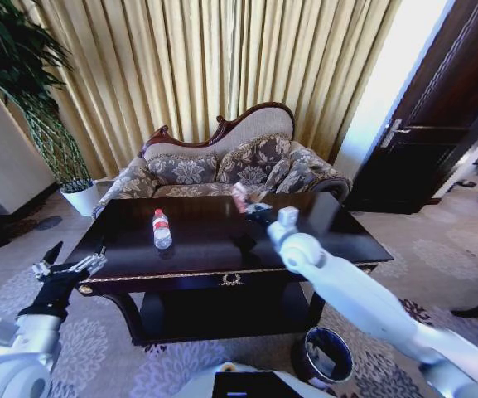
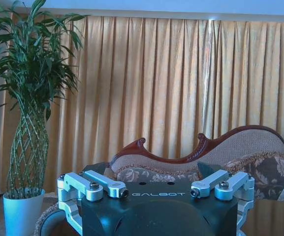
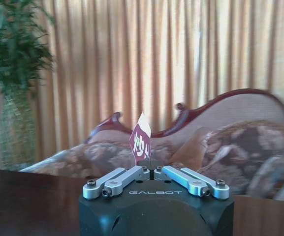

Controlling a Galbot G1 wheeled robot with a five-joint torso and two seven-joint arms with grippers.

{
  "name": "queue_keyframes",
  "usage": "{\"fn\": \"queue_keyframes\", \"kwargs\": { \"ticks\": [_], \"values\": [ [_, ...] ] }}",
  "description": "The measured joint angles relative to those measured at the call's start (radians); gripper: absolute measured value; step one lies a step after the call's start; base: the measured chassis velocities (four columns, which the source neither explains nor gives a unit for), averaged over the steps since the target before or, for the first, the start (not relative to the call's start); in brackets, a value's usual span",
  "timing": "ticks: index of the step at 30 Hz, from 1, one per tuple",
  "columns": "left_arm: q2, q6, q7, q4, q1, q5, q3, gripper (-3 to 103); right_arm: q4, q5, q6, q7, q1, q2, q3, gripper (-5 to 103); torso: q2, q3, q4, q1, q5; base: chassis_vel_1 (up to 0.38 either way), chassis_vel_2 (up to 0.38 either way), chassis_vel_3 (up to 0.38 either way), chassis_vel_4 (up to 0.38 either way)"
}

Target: Move to the front of the table and place the trash on the table into the trash bin.

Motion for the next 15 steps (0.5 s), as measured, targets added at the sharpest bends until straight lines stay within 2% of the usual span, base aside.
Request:
{"fn": "queue_keyframes", "kwargs": {
  "ticks": [4,5,7,11,15],
  "values": [
    [0.022,0.017,-0.010,0.000,-0.022,-0.017,0.000,100,0.092,-0.006,-0.001,0.036,-0.158,-0.082,0.158,0,0.000,0.000,-0.0003,0.000,-0.0002,0.000,0.000,0.000,0.000],
    [0.022,0.017,-0.010,0.000,-0.022,-0.017,0.000,100,0.092,-0.006,-0.001,0.036,-0.158,-0.082,0.158,0,0.000,0.000,-0.0003,0.000,-0.0002,0.000,0.000,0.000,0.000],
    [0.028,0.021,-0.010,0.000,-0.029,-0.020,0.003,100,0.148,-0.015,-0.001,0.061,-0.275,-0.112,0.255,0,0.000,0.000,-0.0002,0.000,-0.0002,0.000,0.000,0.000,0.000],
    [0.033,0.022,-0.010,0.000,-0.032,-0.019,0.003,100,0.191,-0.019,-0.007,0.088,-0.371,-0.121,0.316,0,0.000,0.000,0.0001,0.000,-0.0002,0.000,0.000,0.000,0.000],
    [0.051,0.022,-0.011,0.000,-0.044,-0.033,-0.008,100,0.256,-0.018,-0.020,0.133,-0.496,-0.107,0.430,0,0.000,0.000,0.0000,0.000,-0.0003,0.000,0.000,0.000,0.000]
  ]
}}
